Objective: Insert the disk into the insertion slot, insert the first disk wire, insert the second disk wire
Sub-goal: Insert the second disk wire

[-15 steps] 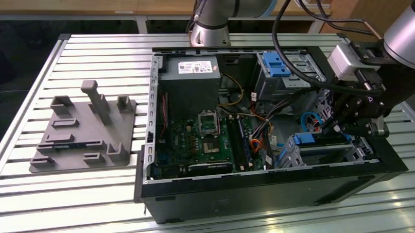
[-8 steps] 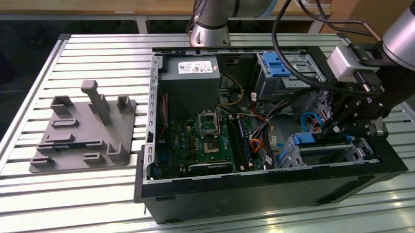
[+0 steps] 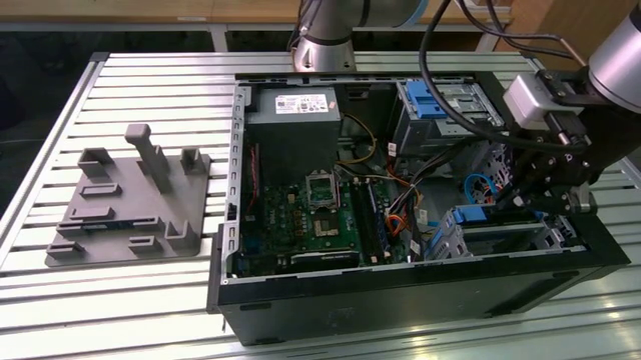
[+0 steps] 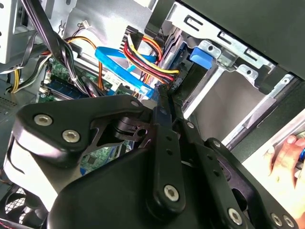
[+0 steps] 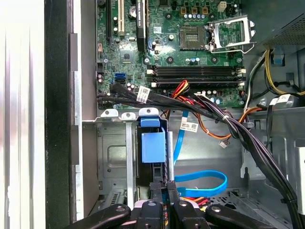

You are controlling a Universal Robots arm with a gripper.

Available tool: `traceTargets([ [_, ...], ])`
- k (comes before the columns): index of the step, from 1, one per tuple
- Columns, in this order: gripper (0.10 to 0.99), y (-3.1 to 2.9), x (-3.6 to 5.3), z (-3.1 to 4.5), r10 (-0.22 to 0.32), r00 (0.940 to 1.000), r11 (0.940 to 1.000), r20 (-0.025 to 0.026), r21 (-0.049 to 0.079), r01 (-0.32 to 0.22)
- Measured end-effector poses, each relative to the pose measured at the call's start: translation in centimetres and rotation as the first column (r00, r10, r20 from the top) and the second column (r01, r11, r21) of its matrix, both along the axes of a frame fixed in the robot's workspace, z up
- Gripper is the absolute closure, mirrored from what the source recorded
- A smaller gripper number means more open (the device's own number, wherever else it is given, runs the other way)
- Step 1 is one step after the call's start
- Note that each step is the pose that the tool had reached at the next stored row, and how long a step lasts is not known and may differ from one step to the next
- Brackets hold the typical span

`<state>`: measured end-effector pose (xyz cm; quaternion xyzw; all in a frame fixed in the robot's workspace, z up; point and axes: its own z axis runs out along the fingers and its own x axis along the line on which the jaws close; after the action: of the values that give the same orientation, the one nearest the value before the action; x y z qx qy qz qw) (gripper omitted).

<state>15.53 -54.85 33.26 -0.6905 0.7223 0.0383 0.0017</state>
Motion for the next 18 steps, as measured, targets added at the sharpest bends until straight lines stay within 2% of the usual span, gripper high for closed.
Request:
traceTargets([
  [10, 0.918, -0.17, 0.0, -0.31, 0.0, 1.0, 1.0, 0.0, 0.002, 0.0],
  [12, 0.8, -0.18, 0.0, 0.12, 0.0, 1.0, 1.0, -0.0001, 0.001, 0.0],
  [13, 0.8, -0.18, 0.0, 0.41, 0.0, 1.0, 1.0, -0.0001, 0.001, 0.0],
  [14, 0.737, -0.18, 0.0, 0.8, 0.0, 1.0, 1.0, -0.0001, 0.001, 0.0],
  [18, 0.737, -0.14, 0.0, 2.56, 0.0, 1.0, 1.0, -0.0001, 0.001, 0.0],
])
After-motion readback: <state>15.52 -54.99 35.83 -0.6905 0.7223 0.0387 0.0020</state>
